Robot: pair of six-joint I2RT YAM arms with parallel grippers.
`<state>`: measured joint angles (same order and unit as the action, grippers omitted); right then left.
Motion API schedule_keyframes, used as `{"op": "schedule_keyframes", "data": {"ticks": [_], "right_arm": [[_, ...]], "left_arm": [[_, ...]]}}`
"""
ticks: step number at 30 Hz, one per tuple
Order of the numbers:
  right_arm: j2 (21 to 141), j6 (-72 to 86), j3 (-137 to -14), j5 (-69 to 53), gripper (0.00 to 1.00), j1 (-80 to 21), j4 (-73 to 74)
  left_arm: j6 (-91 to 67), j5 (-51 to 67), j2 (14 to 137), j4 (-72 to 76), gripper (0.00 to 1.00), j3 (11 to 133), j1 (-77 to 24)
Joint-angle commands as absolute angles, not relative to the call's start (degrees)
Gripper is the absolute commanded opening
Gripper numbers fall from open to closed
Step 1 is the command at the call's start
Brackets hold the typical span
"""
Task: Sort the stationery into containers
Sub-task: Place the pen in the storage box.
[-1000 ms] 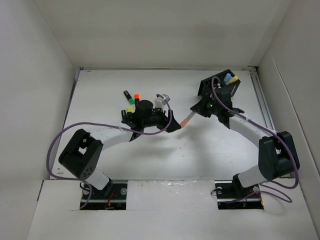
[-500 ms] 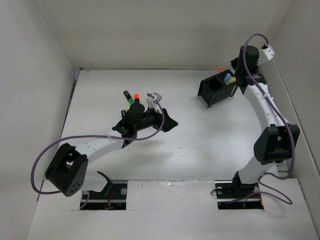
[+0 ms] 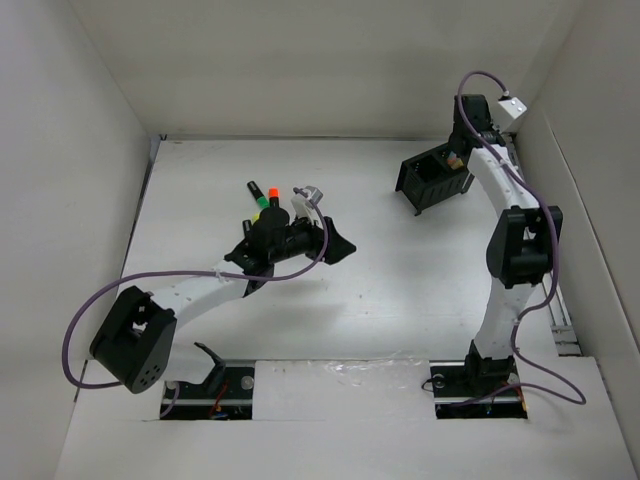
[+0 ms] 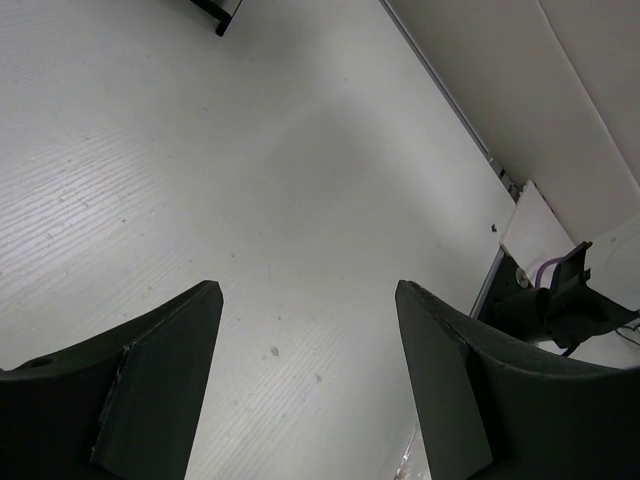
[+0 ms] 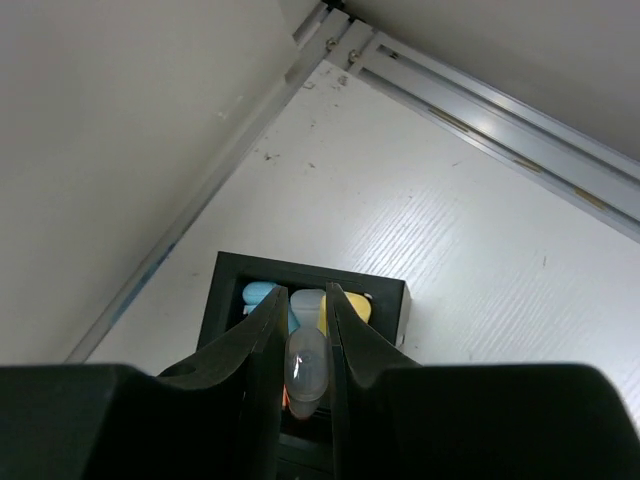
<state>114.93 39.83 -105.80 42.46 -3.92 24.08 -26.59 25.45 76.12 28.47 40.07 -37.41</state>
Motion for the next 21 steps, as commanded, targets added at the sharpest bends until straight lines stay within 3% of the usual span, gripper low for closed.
{"op": "schedule_keyframes", "data": {"ticks": [1,5,7,8,9,11,13,19,21], "right_arm": [[114.16,38.23,-108.63,45.79,0.03,-4.13,23.82],[114.17,37.71,-108.63,47.11,0.03,-4.13,23.82],[114.17,37.18,-107.23,47.11,0.11,-4.65,23.20],[114.17,37.18,-105.83,47.11,0.22,-5.27,22.68],[113.65,37.18,-105.21,47.11,0.45,-5.27,22.07],[112.94,37.18,-104.42,44.49,0.64,-5.89,22.06],[110.75,39.54,-103.89,42.64,0.75,-6.41,23.55],[97.95,42.10,-96.98,28.85,0.78,-8.60,25.84],[93.36,42.10,-92.22,20.19,0.72,-9.84,24.62]], "left_arm": [[-27.33,26.28,76.03,30.59,0.67,39.99,-37.35],[-27.33,25.05,76.64,30.59,0.67,39.99,-37.35],[-27.33,23.66,76.64,30.59,0.66,39.99,-37.35],[-27.33,23.12,77.16,30.59,0.66,40.51,-37.35],[-27.33,22.42,77.17,30.59,0.66,40.52,-37.35],[-27.33,19.78,77.17,29.45,0.65,40.52,-37.35],[-27.33,17.59,77.17,28.75,0.65,40.52,-37.35],[-28.20,8.01,78.22,22.68,0.65,43.24,-36.21],[-29.00,5.38,78.22,20.22,0.64,44.03,-34.55]]}}
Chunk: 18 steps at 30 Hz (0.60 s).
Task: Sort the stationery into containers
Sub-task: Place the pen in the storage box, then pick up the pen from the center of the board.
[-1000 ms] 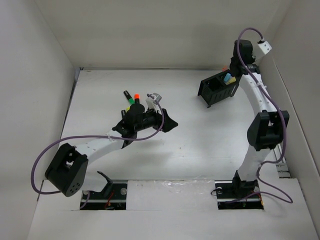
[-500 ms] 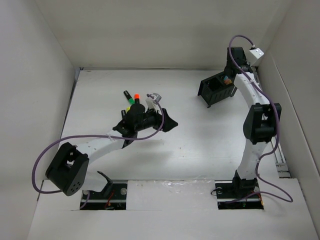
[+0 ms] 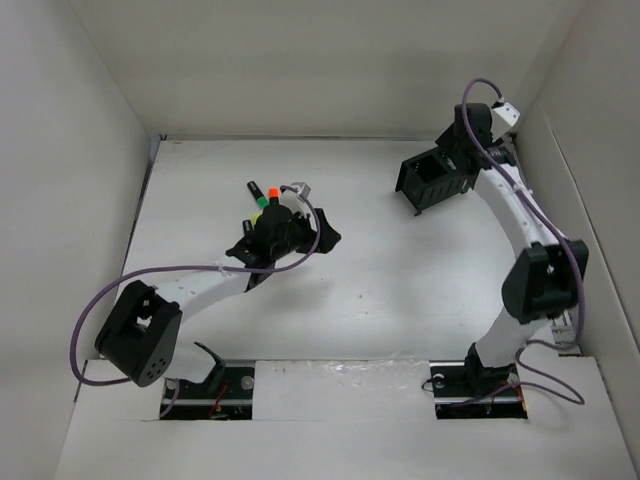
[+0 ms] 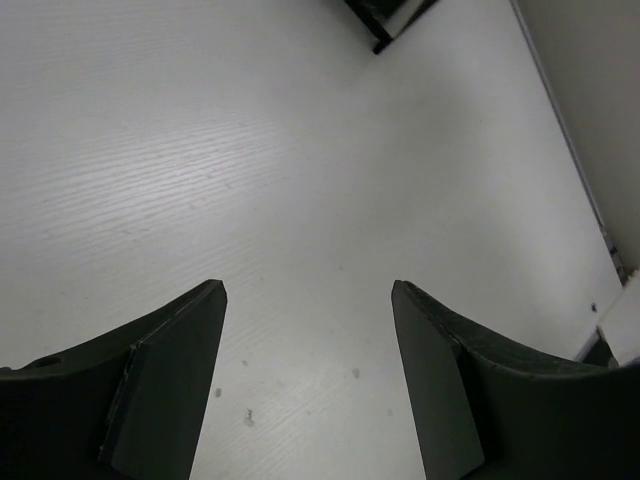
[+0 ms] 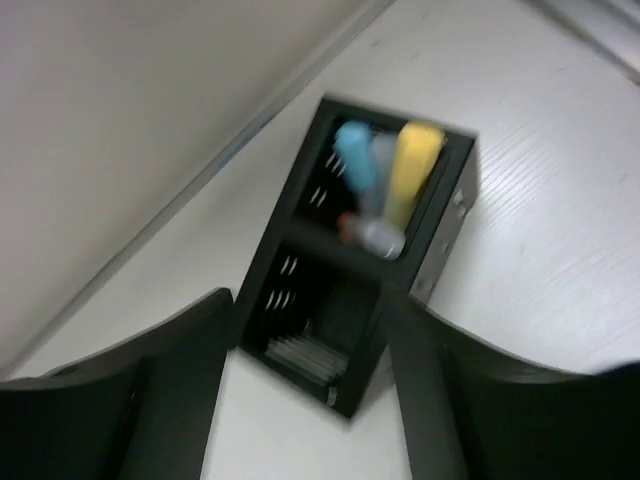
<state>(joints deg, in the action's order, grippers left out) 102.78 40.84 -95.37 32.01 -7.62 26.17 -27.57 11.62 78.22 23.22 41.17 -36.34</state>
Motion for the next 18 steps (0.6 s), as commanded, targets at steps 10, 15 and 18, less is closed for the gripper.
{"op": "schedule_keyframes", "data": {"ticks": [10,15,18], "right_arm": [[67.60,40.87,-58.11,2.22,0.00,-20.13,9.68],[66.88,39.12,-53.00,0.69,0.13,-25.12,7.56],[66.88,38.41,-52.39,2.37,0.29,-26.02,7.56]], "left_arm": [[-37.70,-10.12,78.22,5.80,0.56,49.66,-26.39],[-36.92,-9.49,79.89,5.10,0.54,51.67,-23.82],[-34.90,-12.38,83.31,2.29,0.54,56.49,-23.82]]}}
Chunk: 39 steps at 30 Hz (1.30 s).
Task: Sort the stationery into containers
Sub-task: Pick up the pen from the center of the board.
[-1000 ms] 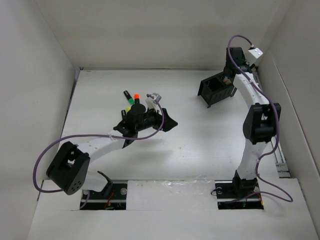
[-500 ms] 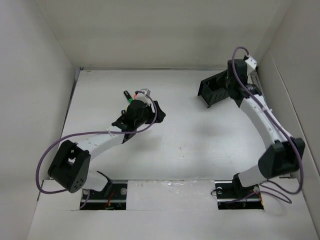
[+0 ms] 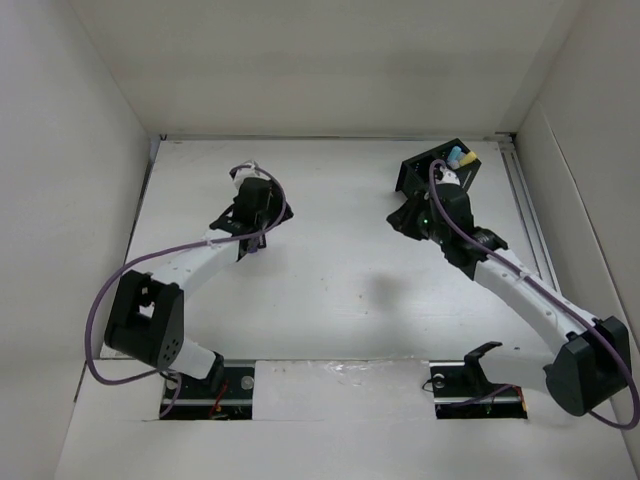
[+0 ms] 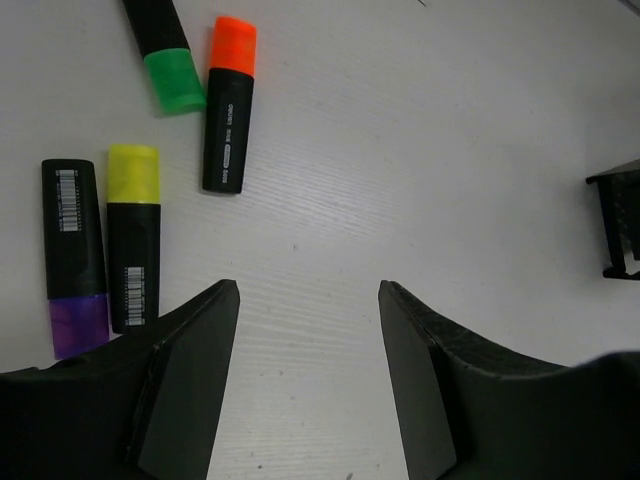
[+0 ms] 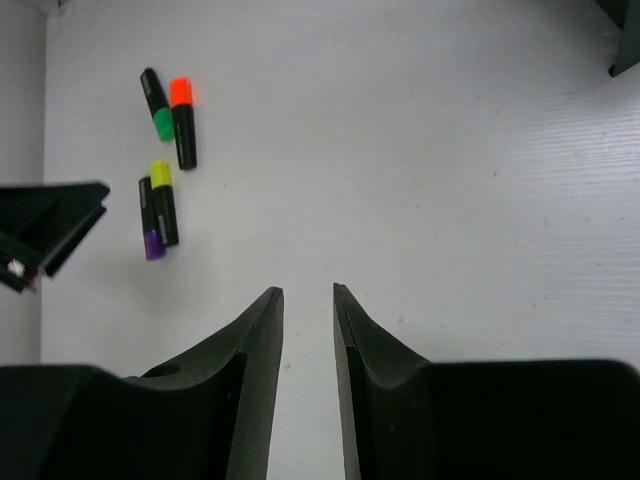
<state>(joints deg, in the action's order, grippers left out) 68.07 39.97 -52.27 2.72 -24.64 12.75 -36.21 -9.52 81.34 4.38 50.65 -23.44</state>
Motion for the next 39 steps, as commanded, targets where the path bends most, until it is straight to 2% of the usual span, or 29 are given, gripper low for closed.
{"op": "schedule_keyframes", "data": {"ticks": [1,2,9,18,26,32,39], "right_arm": [[66.88,37.89,-52.38,3.16,0.34,-26.54,8.08],[66.88,37.88,-52.38,3.16,0.39,-26.54,8.09],[67.41,38.40,-52.38,4.48,0.45,-28.73,8.09],[70.22,38.41,-52.91,6.59,0.46,-35.23,7.56],[71.98,38.41,-52.29,8.26,0.46,-37.79,4.93],[71.98,38.41,-51.24,8.26,0.46,-38.32,4.39],[69.70,38.94,-50.71,7.65,0.47,-39.02,3.87]], "left_arm": [[-34.37,-13.35,84.63,1.42,0.54,57.91,-23.82],[-34.37,-13.36,87.60,-0.86,0.52,59.31,-23.30],[-34.98,-3.96,96.75,2.81,0.48,59.77,-16.35],[-32.43,-2.20,101.95,3.34,0.53,64.15,-15.64],[-31.29,-8.08,103.35,2.02,0.53,65.21,-17.40],[-31.29,-9.14,110.03,-2.54,0.49,72.66,-17.93],[-31.82,-13.45,113.29,-6.76,0.36,75.50,-18.54]]}}
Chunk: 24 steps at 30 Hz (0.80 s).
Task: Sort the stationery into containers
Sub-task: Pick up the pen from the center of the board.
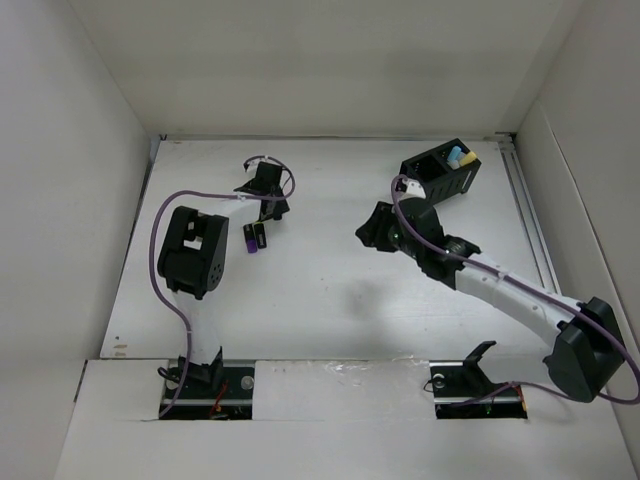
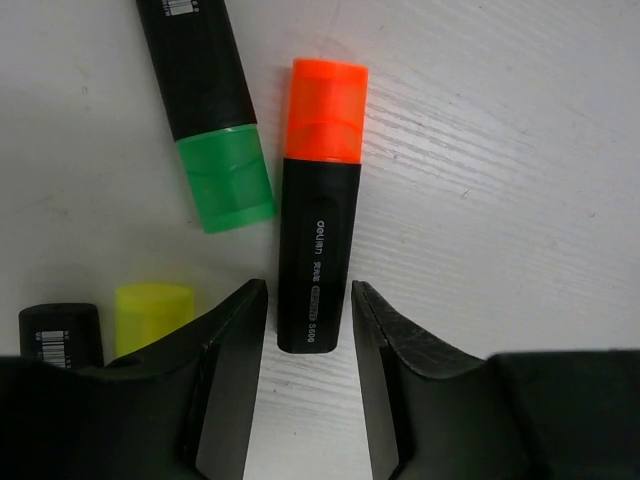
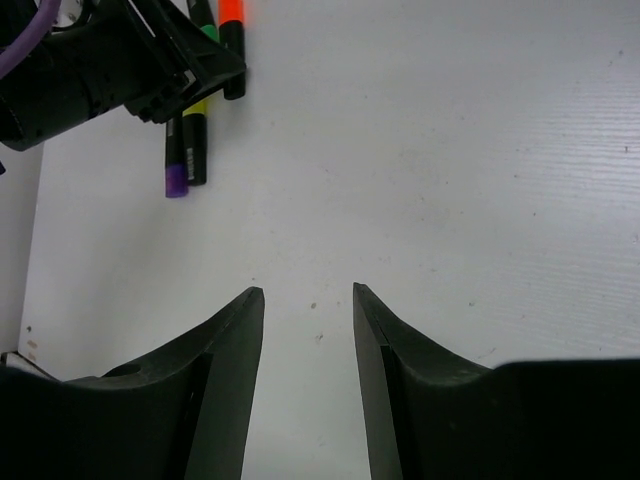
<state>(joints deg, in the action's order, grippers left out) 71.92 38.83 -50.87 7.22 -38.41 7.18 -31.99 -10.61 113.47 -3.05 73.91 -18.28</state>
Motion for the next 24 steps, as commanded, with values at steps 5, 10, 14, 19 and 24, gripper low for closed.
{"op": "schedule_keyframes", "data": {"ticks": [5,10,14,19,24], "right_arm": [[69.08,38.94,-50.71,7.65,0.47,-39.02,3.87],[68.55,38.94,-51.94,8.17,0.58,-39.02,3.87],[68.55,39.46,-54.31,6.33,0.71,-39.02,3.87],[70.39,40.77,-56.69,8.44,0.80,-39.02,3.87],[74.53,42.10,-59.85,5.11,0.80,-35.08,3.87]], "left_arm": [[-31.82,-14.85,114.87,-7.38,0.25,75.50,-18.54],[-31.20,-17.75,114.87,-7.91,0.15,75.50,-20.82],[-31.20,-18.28,113.74,-7.92,0.00,74.54,-22.23],[-31.20,-17.06,103.31,-4.15,0.00,69.27,-25.57],[-31.20,-6.52,92.57,3.32,0.00,58.66,-27.59]]}}
